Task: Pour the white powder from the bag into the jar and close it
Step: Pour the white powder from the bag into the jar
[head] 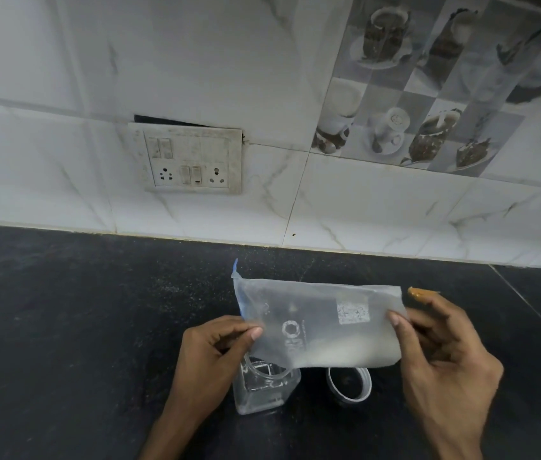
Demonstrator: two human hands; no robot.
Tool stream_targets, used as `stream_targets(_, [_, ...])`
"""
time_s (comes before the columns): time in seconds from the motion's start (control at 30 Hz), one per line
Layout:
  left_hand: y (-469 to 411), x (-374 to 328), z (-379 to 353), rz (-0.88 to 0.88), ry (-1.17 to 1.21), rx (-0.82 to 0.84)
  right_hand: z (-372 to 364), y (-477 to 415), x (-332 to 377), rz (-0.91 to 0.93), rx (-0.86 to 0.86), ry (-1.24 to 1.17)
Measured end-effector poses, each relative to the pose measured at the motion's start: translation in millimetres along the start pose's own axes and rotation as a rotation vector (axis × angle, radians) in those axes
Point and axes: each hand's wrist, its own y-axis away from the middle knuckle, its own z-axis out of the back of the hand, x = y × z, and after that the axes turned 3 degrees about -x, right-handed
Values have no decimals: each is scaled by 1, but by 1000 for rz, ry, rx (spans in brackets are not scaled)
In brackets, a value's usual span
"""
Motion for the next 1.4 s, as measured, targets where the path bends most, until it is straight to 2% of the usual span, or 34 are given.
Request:
stream_targets(0.3, [0, 5, 2, -4, -22, -12, -4, -2, 4, 29, 3, 29])
stream_targets(1.4, [5, 6, 1, -5, 51, 14, -5, 0, 11, 165, -150, 95])
